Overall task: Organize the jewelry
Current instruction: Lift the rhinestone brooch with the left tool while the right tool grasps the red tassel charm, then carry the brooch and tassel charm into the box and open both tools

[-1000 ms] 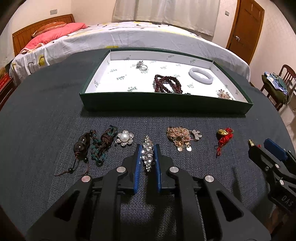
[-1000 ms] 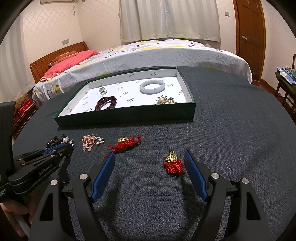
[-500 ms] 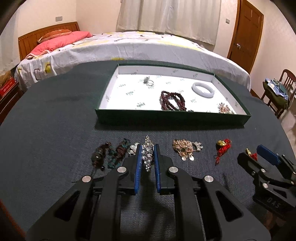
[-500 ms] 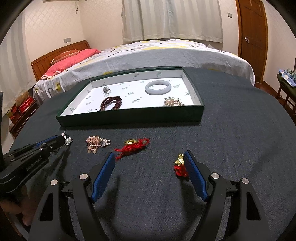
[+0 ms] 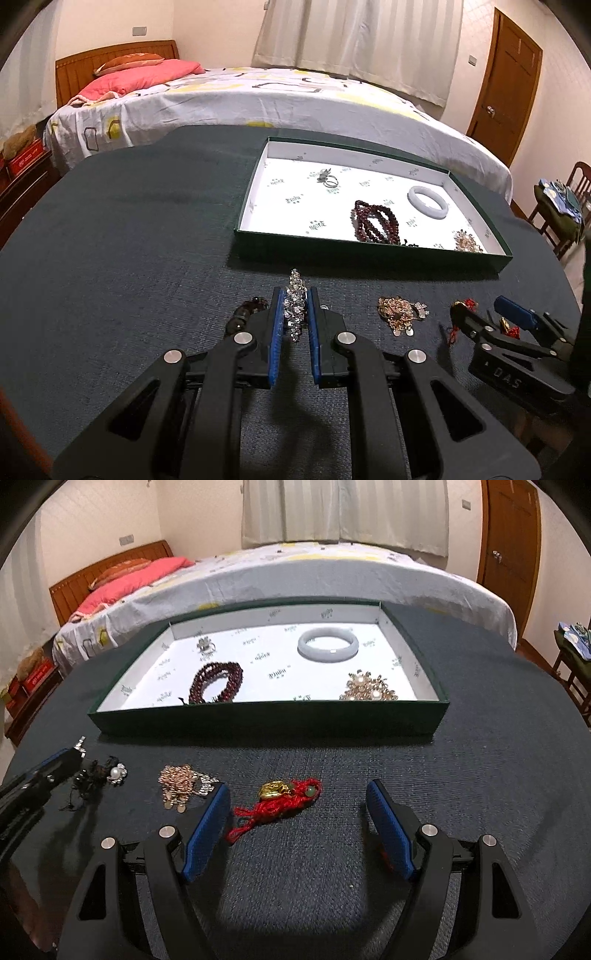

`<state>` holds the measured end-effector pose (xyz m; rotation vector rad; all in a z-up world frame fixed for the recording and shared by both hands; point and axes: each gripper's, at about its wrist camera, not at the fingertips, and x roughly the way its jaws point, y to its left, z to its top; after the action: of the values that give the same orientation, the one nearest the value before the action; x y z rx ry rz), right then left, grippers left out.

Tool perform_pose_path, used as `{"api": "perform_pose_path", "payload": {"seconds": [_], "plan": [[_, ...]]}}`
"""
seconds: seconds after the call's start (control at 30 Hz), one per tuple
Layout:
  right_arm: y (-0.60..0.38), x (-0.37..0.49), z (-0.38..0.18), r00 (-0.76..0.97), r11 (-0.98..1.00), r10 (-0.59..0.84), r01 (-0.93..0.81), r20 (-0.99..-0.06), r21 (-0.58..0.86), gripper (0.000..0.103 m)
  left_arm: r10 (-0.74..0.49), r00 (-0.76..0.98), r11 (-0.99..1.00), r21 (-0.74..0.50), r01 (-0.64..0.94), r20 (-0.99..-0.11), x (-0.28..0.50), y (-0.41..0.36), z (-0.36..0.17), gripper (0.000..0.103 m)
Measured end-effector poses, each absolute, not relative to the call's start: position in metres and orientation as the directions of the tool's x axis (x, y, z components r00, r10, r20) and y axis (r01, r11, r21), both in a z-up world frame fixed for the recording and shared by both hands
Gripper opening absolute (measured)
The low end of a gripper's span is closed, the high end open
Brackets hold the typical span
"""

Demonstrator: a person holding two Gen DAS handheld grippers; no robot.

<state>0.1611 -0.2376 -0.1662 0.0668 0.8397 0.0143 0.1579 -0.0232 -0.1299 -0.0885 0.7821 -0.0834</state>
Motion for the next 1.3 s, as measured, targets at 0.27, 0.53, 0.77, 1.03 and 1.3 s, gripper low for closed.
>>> {"api": "perform_pose_path", "payload": {"seconds": [0.27,0.53,0.77,1.03,1.3], "plan": [[-0.241,0.162,-0.170,0.651,0.997,0.049,0.016,-0.757,0.078,0.048,-0.111,0.704,0.992,-0.116,0.040,-0.701,0.158,-0.023,-0.129,0.013],[-0.248,0.158,-0.169,0.656,0.992,0.090,0.005,-0.750,0.123,0.022,-0.110,0.705,0.992,-0.115,0.041,-0.701,0.157,-0.023,-0.130,0.013],[-0.248,0.151,-0.163,0.685,0.992,0.093,0.000,-0.723,0.127,0.020,-0.111,0.706,0.992,-0.117,0.041,-0.699,0.157,-0.023,-0.129,0.013],[-0.252,0.137,-0.148,0.731,0.990,0.100,-0.008,-0.675,0.137,0.020,-0.119,0.722,0.992,-0.119,0.050,-0.682,0.154,-0.026,-0.120,0.013],[-0.254,0.128,-0.111,0.789,0.990,0.114,-0.038,-0.604,0.137,0.020,-0.133,0.749,0.990,-0.123,0.069,-0.649,0.149,-0.029,-0.099,0.013]]}}
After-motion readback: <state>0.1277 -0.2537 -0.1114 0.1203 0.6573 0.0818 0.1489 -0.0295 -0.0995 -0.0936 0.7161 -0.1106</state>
